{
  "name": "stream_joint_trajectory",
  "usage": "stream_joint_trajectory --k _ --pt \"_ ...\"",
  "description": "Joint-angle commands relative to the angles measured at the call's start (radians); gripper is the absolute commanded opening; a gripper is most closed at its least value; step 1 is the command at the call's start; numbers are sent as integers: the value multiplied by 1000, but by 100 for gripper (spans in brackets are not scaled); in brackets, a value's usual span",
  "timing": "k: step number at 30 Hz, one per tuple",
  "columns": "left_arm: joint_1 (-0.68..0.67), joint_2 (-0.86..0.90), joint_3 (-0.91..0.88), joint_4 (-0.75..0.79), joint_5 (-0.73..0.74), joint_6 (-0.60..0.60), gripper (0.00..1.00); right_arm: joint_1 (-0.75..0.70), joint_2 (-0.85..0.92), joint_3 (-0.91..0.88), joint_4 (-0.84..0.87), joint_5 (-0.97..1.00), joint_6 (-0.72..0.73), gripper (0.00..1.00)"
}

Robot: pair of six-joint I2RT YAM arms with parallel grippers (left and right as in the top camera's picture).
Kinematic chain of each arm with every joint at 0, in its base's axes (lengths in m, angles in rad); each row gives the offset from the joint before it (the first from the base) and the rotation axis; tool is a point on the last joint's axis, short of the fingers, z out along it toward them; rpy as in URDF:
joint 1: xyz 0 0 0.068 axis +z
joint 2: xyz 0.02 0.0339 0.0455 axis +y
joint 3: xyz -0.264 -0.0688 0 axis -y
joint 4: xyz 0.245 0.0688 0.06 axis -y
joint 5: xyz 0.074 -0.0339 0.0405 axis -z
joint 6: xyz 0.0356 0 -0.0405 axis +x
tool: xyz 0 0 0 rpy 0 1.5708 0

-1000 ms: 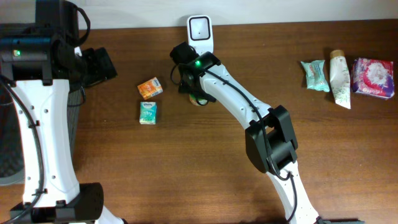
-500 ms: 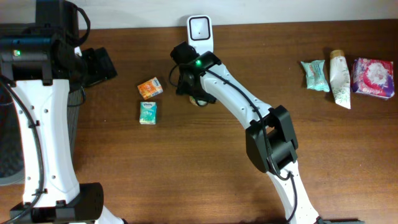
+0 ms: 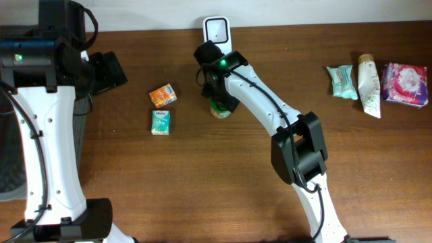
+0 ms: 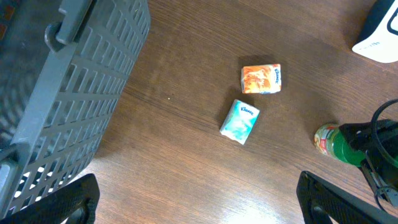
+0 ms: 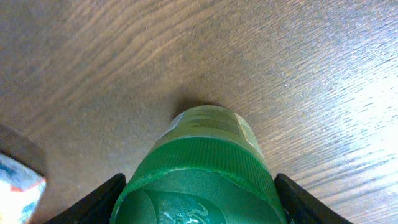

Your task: Scan the item barcode

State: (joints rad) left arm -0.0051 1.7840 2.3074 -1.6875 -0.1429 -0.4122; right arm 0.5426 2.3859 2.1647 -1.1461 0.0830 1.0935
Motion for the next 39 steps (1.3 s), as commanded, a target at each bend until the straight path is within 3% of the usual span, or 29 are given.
stream_joint_trajectory --k 1,5,7,9,11,16,20,28,32,33,37,38,39 --pt "2 -15 3 -1 -4 -6 99 -1 -13 23 -11 -73 -202 63" --pt "2 -15 2 -1 -4 -6 99 0 -15 66 -70 -151 -859 63" --pt "2 -15 3 0 -4 -6 99 0 -15 66 -90 -150 -998 64" --pt "2 -15 3 -1 -4 -6 99 0 -15 66 -111 -139 -1059 99" --pt "2 -15 3 0 -4 -6 99 0 -15 67 -111 -139 -956 99" --pt "2 -15 3 -1 -4 -6 99 -68 -16 91 -111 -180 -77 99" --pt "2 -15 2 -1 -4 -6 99 -57 3 82 -102 -180 167 99" --pt "2 -15 3 -1 -4 -6 99 5 35 58 -93 -162 203 85" --pt "2 -15 3 -1 -4 -6 99 8 45 56 -116 -161 206 84" --pt "2 -15 3 -1 -4 -6 99 8 45 56 -121 -153 206 76" --pt "2 -15 3 0 -4 -6 99 8 45 56 -122 -119 72 69" --pt "2 -15 3 0 -4 -6 99 8 45 56 -122 -112 9 53" --pt "2 -15 3 -1 -4 -6 99 8 44 57 -122 -112 -24 51"
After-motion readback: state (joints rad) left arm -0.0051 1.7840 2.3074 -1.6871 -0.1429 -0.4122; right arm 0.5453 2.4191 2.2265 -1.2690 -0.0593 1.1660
